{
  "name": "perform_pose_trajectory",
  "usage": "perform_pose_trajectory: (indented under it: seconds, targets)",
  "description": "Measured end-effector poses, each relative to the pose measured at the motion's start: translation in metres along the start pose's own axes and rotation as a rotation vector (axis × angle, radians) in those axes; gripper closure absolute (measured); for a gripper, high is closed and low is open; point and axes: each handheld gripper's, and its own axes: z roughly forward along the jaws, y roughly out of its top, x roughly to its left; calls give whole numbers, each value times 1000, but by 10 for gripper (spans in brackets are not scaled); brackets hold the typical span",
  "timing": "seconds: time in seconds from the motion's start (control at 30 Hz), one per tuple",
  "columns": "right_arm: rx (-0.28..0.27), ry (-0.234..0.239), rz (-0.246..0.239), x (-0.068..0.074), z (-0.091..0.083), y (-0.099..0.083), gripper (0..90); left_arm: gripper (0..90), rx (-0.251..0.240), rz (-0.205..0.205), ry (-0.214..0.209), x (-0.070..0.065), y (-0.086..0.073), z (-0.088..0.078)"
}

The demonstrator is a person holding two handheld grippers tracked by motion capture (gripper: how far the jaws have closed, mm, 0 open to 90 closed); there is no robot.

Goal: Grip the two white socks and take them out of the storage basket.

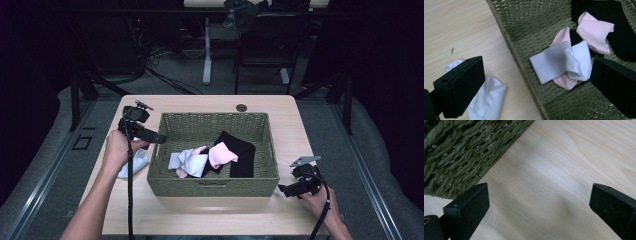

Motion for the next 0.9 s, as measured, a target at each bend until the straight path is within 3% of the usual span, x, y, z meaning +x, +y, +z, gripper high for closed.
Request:
perform_pose_trajectory:
  seconds: [0.43,0.57,0.63,0.73,0.9]
  targets:
    - [-4,3,-2,0,0,0,22,5,86,85,-37,-36,19,44]
    - [-2,7,-5,0,-1,0,22,14,116,88,-50,-41,19,59]
    - [-1,9,-5,0,0,0,22,44,137,98,-53,-44,18,66]
    - [-2,9,-4,0,0,0,22,165,164,114,-78,-48,17,74]
    - [1,7,-2,0,0,0,22,281,209,145,-76,-54,15,86]
